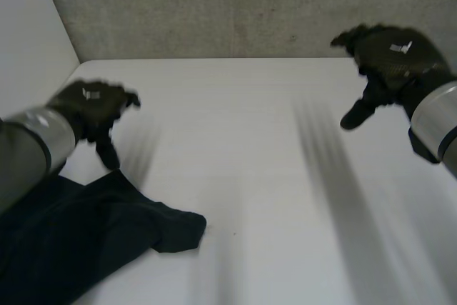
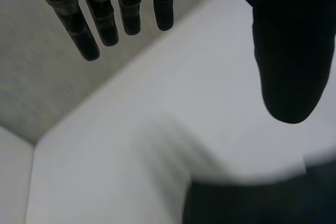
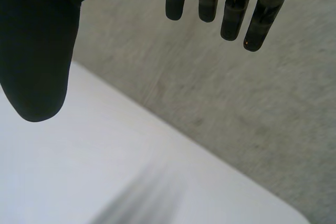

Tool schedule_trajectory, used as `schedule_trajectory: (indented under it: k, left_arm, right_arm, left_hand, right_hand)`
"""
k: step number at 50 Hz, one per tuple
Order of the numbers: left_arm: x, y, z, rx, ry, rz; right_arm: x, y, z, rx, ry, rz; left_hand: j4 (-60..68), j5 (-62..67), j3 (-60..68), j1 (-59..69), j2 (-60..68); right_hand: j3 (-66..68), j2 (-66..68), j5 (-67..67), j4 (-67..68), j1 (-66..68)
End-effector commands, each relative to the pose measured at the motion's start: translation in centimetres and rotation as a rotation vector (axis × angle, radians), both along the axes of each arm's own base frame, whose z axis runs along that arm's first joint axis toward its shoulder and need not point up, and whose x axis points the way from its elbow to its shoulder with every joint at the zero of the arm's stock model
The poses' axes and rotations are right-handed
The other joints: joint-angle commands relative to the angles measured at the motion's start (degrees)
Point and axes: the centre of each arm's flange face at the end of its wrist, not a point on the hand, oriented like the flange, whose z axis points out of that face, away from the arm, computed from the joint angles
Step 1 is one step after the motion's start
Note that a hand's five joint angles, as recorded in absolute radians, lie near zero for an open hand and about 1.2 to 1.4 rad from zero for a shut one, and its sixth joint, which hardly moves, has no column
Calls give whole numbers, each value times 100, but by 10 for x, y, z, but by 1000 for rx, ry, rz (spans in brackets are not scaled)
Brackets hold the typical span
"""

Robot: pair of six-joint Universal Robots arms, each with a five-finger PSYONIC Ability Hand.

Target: Fold the shorts.

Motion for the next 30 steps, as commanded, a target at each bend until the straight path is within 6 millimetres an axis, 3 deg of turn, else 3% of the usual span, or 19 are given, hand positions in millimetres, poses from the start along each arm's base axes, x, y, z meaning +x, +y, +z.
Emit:
schedule_trajectory:
  k: [1,7,10,11,13,14,19,22,23,26,27,30]
  left_arm:
    - [29,4,-56,89,-241,22]
    - [44,-7,-82,85,-269,63]
    - [42,-10,-91,81,-269,60]
    - [37,-9,-94,81,-271,42]
    - [30,-6,-93,70,-270,17]
    - [19,-2,-90,51,-266,-19]
    - [-19,-5,-70,-55,-221,-106]
    - [-45,-20,-43,-159,-114,-96]
    - [-58,-29,-26,-209,-39,-72]
    - [-76,-37,-4,-269,63,-45]
    - [-94,-37,13,-306,151,-53]
    - [-116,-28,28,-329,252,-85]
  right_arm:
    - [-4,9,-37,76,110,20]
    - [-6,12,-56,105,127,19]
    - [-7,12,-61,104,126,18]
    - [-7,12,-61,102,127,18]
    - [-7,12,-62,96,125,16]
    - [-7,12,-63,96,125,16]
    - [-8,12,-63,97,125,16]
    - [-8,12,-62,93,124,15]
    - [-8,11,-62,92,124,13]
    - [-11,8,-61,90,122,-4]
    - [-15,4,-61,86,120,-22]
    - [-23,-4,-61,80,115,-58]
  left_hand:
    - [394,391,414,388,402]
    - [864,860,884,858,871]
    - [2442,2438,2462,2436,2450]
    - [4428,4425,4449,4423,4436]
    - [5735,5732,5755,5729,5743]
    - [6424,6421,6444,6418,6432]
    - [6431,6428,6451,6425,6439]
    - [6431,6428,6451,6425,6439]
    - [6431,6428,6451,6425,6439]
    - [6431,6428,6451,6425,6439]
    - [6431,6428,6451,6425,6439]
    - [6431,6428,6451,6425,6439]
  right_hand:
    - [-219,-97,-306,-353,90]
    - [-219,-97,-306,-353,90]
    - [-219,-97,-306,-353,90]
    - [-219,-97,-306,-353,90]
    - [-219,-97,-306,-353,90]
    - [-219,-97,-306,-353,90]
    - [-219,-97,-306,-353,90]
    - [-219,-97,-306,-353,90]
    - [-219,-97,-306,-353,90]
    - [-219,-97,-306,-353,90]
    - [-219,-97,-306,-353,90]
    - [-219,-97,-306,-353,90]
